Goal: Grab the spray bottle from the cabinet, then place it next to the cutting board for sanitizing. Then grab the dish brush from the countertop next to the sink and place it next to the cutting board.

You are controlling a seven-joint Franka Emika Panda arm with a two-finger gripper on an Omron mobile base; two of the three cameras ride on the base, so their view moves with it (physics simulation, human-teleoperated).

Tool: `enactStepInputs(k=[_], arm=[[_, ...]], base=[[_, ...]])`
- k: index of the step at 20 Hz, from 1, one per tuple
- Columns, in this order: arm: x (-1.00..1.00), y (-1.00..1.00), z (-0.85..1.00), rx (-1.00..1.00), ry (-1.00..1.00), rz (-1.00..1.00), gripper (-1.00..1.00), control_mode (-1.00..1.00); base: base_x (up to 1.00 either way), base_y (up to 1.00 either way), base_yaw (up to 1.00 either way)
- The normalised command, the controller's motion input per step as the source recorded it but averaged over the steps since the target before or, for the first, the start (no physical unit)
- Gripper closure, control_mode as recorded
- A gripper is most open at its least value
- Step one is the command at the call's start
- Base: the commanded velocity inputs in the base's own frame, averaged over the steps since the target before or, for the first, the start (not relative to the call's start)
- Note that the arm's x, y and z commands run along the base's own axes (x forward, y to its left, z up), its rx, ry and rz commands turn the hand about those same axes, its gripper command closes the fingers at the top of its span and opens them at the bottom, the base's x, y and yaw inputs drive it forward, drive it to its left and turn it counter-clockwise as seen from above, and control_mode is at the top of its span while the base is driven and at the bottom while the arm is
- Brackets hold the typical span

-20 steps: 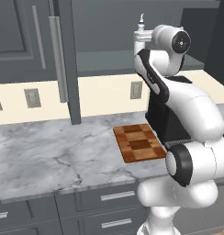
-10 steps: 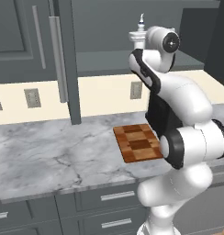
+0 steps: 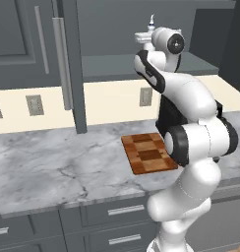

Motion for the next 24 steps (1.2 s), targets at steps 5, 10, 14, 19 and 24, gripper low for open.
enactStepInputs(k=[5, 10, 14, 19, 24], arm=[[0.42, -0.06, -0.01, 0.00, 0.00, 0.00, -1.00, -1.00], [0.39, -0.03, -0.04, 0.00, 0.00, 0.00, -1.00, -1.00], [0.31, 0.00, -0.06, 0.00, 0.00, 0.00, 1.00, -1.00], [0.13, 0.00, -0.02, 0.00, 0.00, 0.00, 1.00, -1.00], [0.00, 0.04, 0.00, 0.00, 0.07, 0.00, 1.00, -1.00]], base=[[0.00, 0.00, 0.00], [0.00, 0.00, 0.00], [0.00, 0.00, 0.00], [0.00, 0.00, 0.00], [0.00, 0.00, 0.00]])
